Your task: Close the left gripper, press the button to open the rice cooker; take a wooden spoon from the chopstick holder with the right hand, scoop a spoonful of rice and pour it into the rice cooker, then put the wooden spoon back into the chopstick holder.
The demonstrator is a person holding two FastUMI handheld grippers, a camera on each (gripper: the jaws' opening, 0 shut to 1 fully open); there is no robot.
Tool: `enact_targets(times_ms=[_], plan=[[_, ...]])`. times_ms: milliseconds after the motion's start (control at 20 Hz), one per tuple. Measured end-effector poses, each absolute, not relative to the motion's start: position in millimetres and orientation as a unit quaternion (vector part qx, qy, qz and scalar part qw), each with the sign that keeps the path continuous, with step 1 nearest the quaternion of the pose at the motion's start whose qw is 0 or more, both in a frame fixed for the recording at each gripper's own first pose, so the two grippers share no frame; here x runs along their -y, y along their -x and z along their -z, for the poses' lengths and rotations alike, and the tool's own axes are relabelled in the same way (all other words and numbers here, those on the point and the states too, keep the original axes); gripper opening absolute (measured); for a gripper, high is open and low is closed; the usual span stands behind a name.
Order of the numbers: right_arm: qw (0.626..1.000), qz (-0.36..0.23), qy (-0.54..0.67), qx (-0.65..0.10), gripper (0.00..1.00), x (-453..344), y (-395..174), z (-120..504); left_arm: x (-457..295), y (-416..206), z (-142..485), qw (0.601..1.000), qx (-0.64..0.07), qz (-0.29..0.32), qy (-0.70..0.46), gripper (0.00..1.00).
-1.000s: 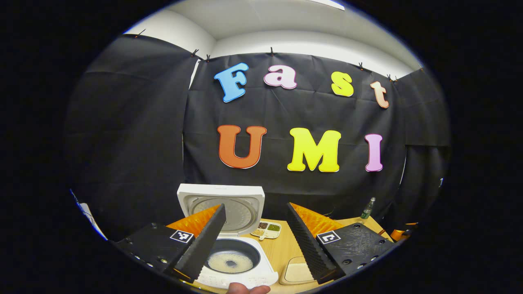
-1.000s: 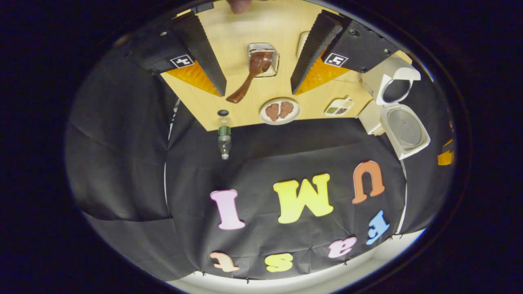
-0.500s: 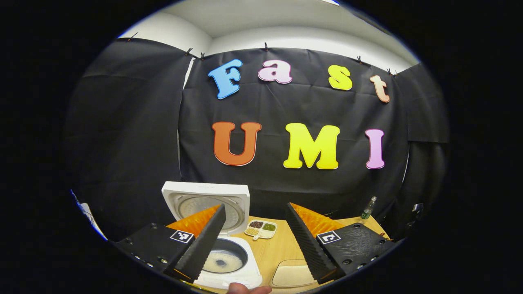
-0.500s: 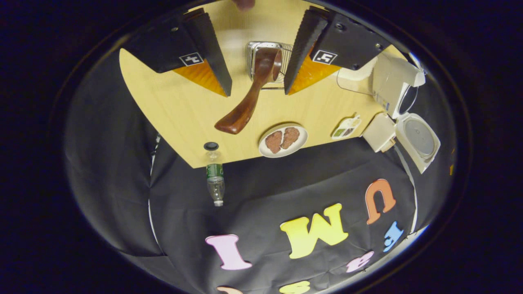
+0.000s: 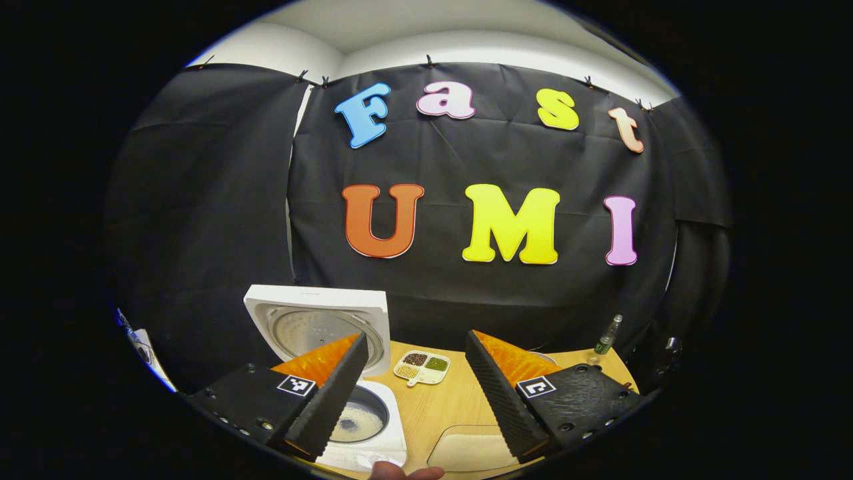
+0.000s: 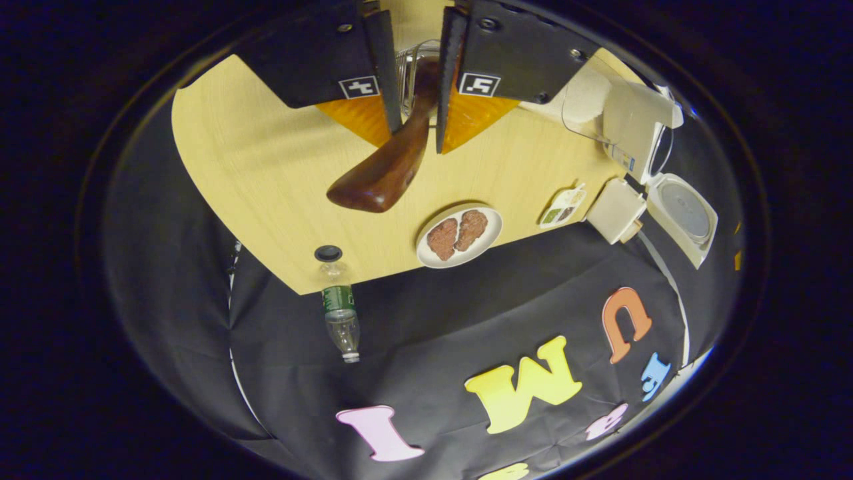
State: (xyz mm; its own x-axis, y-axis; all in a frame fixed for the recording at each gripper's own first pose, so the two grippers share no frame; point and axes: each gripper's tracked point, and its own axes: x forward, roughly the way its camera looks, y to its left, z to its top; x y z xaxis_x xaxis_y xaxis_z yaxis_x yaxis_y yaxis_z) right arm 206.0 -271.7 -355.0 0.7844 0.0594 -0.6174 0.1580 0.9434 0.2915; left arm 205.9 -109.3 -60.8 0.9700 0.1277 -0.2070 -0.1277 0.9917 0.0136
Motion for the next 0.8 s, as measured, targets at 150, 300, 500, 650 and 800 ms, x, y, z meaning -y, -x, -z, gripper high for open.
enact_targets(times_ms=[150, 300, 500, 650, 800], plan=[[0.928, 0.023, -0.168, -0.331, 0.22, 265.1, -199.0, 349.0, 101.5, -201.1, 59.5, 0.993, -0.102, -0.067, 0.004, 0.94], [0.931, 0.035, -0.159, -0.328, 0.16, 259.6, -193.6, 337.4, 90.6, -189.7, 57.5, 0.993, -0.094, -0.066, 0.007, 0.94], [0.943, 0.055, -0.131, -0.302, 0.11, 253.4, -192.0, 306.9, 73.3, -167.4, 50.7, 0.995, -0.083, -0.056, 0.012, 0.94], [0.951, 0.066, -0.099, -0.285, 0.10, 242.9, -186.3, 277.0, 49.3, -147.8, 46.0, 0.996, -0.067, -0.054, 0.010, 0.94], [0.958, 0.067, -0.072, -0.270, 0.11, 221.8, -176.2, 248.6, 25.7, -130.9, 40.5, 0.997, -0.053, -0.049, 0.014, 0.94]])
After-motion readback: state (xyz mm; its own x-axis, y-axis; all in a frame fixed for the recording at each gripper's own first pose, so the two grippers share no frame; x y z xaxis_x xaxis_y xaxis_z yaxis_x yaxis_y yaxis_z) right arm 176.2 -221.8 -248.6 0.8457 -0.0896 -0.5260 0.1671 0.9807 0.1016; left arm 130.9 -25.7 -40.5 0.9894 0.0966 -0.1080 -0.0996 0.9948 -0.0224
